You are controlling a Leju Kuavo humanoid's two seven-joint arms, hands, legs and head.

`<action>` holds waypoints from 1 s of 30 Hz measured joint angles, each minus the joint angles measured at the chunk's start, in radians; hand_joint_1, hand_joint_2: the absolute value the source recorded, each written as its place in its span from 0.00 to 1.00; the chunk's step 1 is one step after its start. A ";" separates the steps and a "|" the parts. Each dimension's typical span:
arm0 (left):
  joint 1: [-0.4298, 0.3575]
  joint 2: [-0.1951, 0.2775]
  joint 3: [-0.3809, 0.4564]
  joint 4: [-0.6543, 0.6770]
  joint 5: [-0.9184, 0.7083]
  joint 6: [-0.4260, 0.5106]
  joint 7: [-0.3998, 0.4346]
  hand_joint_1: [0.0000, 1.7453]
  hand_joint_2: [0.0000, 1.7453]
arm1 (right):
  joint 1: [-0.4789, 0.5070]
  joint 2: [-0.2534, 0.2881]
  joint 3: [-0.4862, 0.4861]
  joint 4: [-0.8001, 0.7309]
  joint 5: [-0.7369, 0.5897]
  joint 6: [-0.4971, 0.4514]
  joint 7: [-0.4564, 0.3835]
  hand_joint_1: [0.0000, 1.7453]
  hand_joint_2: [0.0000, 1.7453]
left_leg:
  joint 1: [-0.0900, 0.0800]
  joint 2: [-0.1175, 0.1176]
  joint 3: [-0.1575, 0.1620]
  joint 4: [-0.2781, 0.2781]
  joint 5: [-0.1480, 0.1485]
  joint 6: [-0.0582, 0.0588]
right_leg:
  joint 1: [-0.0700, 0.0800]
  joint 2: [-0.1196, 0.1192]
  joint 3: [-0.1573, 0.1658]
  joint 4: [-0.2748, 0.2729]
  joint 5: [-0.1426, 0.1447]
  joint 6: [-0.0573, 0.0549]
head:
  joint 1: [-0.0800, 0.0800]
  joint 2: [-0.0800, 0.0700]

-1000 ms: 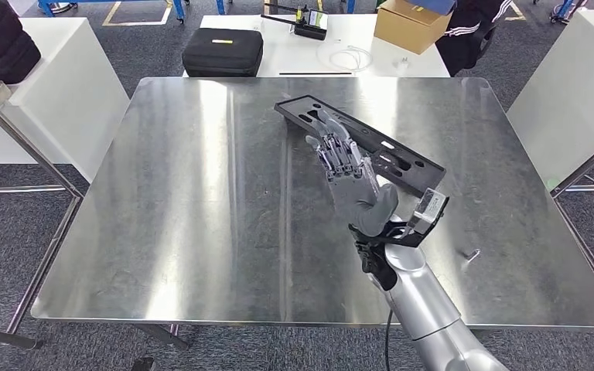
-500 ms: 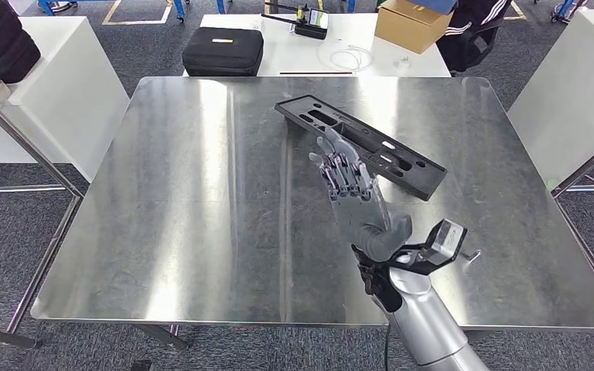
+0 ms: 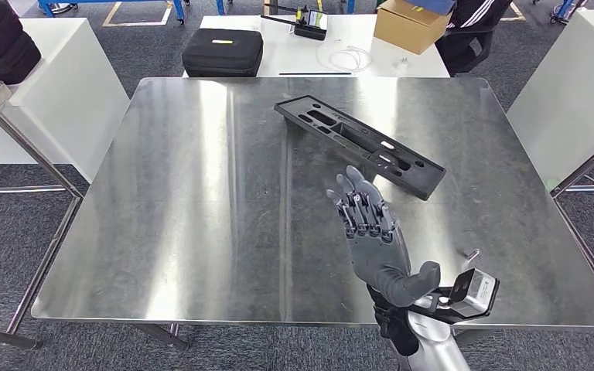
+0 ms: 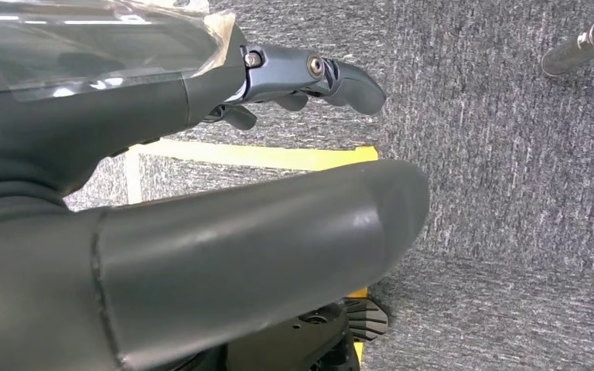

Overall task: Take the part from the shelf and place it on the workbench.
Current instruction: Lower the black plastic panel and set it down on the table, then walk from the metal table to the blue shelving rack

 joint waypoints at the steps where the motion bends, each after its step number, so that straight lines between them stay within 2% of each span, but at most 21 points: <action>1: 0.000 0.000 0.002 0.000 0.000 0.000 0.000 0.00 0.00 | 0.002 0.003 -0.004 -0.003 0.000 0.001 0.001 0.00 0.00 | 0.000 0.000 0.000 0.001 0.000 0.000 | 0.000 0.000 0.000 0.000 0.000 0.000 | 0.000 0.000; 8: 0.002 0.000 0.009 0.002 0.000 0.000 0.000 0.00 0.00 | 0.028 0.024 -0.026 -0.026 0.006 0.012 0.022 0.00 0.00 | -0.002 0.000 -0.004 0.010 -0.005 0.009 | -0.003 0.000 0.001 -0.001 0.001 0.002 | 0.000 0.000; 10: 0.003 0.000 0.009 0.003 0.000 0.000 0.000 0.00 0.00 | 0.038 0.029 -0.029 -0.036 0.008 0.017 0.026 0.00 0.00 | -0.004 0.000 -0.004 0.010 -0.004 0.015 | -0.004 0.000 0.003 -0.004 0.004 0.007 | 0.000 0.000; 12: 0.003 -0.003 0.009 0.003 0.000 0.000 0.000 0.00 0.00 | 0.046 0.032 -0.034 -0.048 0.010 0.020 0.030 0.00 0.00 | 0.001 0.002 0.003 -0.005 0.007 0.025 | -0.001 0.000 -0.001 -0.001 0.002 0.015 | 0.000 0.000; 14: 0.003 -0.008 0.009 0.004 0.000 0.000 0.000 0.00 0.00 | 0.054 0.034 -0.039 -0.058 0.013 0.023 0.034 0.00 0.00 | 0.009 0.005 0.010 -0.019 0.018 0.033 | 0.002 -0.001 -0.029 0.058 -0.030 0.015 | 0.001 0.000; 16: 0.006 -0.013 0.009 0.006 0.000 0.000 0.001 0.00 0.00 | 0.065 0.033 -0.045 -0.064 0.016 0.028 0.038 0.00 0.00 | 0.010 0.007 0.010 -0.020 0.020 0.035 | 0.001 -0.001 -0.088 0.189 -0.083 0.011 | 0.002 0.000; 17: 0.008 -0.015 0.009 0.006 0.000 0.001 0.002 0.00 0.00 | 0.073 0.033 -0.048 -0.065 0.017 0.030 0.040 0.00 0.00 | 0.011 0.007 0.009 -0.020 0.020 0.035 | 0.000 -0.002 -0.115 0.247 -0.101 0.012 | 0.002 0.000; 18: 0.011 -0.017 0.009 0.007 0.000 0.001 0.003 0.00 0.00 | 0.080 0.032 -0.051 -0.066 0.018 0.032 0.041 0.00 0.00 | 0.011 0.007 0.010 -0.020 0.019 0.034 | -0.001 -0.002 -0.128 0.276 -0.107 0.017 | 0.002 0.000; 19: 0.013 -0.020 0.009 0.007 0.000 0.001 0.004 0.00 0.00 | 0.086 0.032 -0.054 -0.068 0.020 0.034 0.043 0.00 0.00 | 0.012 0.007 0.010 -0.019 0.018 0.033 | -0.003 -0.002 -0.122 0.266 -0.098 0.024 | 0.002 0.000; 21: 0.016 -0.024 0.009 0.007 0.000 0.001 0.005 0.00 0.00 | 0.091 0.032 -0.057 -0.073 0.023 0.036 0.045 0.00 0.00 | 0.016 0.006 0.013 -0.016 0.014 0.025 | -0.010 -0.004 -0.058 0.142 -0.049 0.044 | 0.002 0.000; 22: 0.017 -0.025 0.009 0.008 0.000 0.001 0.006 0.00 0.00 | 0.092 0.032 -0.058 -0.075 0.024 0.037 0.046 0.00 0.00 | 0.014 0.005 0.011 -0.011 0.009 0.018 | -0.011 -0.004 -0.022 0.075 -0.029 0.049 | 0.002 0.000; 23: 0.018 -0.026 0.009 0.008 0.000 0.001 0.006 0.00 0.00 | 0.095 0.032 -0.059 -0.077 0.025 0.037 0.047 0.00 0.00 | 0.013 0.004 0.009 -0.006 0.005 0.012 | -0.012 -0.003 0.004 0.027 -0.016 0.047 | 0.001 0.000; 24: 0.019 -0.026 0.009 0.008 0.000 0.001 0.007 0.00 0.00 | 0.099 0.032 -0.060 -0.078 0.025 0.037 0.048 0.00 0.00 | 0.011 0.004 0.007 -0.002 0.002 0.005 | -0.011 -0.002 0.016 0.005 -0.013 0.040 | 0.001 0.000; 27: 0.024 -0.028 0.009 0.009 0.000 0.001 0.010 0.00 0.00 | 0.112 0.033 -0.064 -0.081 0.029 0.038 0.053 0.00 0.00 | 0.016 0.004 0.004 0.004 -0.005 -0.008 | -0.010 0.002 0.018 0.000 -0.014 0.013 | -0.001 0.000; 29: 0.027 -0.031 0.009 0.009 0.000 0.000 0.012 0.00 0.00 | 0.114 0.033 -0.066 -0.083 0.030 0.038 0.056 0.00 0.00 | 0.020 0.004 -0.021 0.062 -0.044 -0.018 | -0.014 0.001 0.019 -0.002 -0.013 -0.002 | -0.001 0.000; 30: 0.029 -0.032 0.009 0.009 0.000 0.000 0.012 0.00 0.00 | 0.115 0.033 -0.066 -0.083 0.031 0.038 0.057 0.00 0.00 | 0.021 0.005 -0.048 0.121 -0.076 -0.021 | -0.014 0.000 0.019 -0.002 -0.012 -0.007 | -0.001 0.000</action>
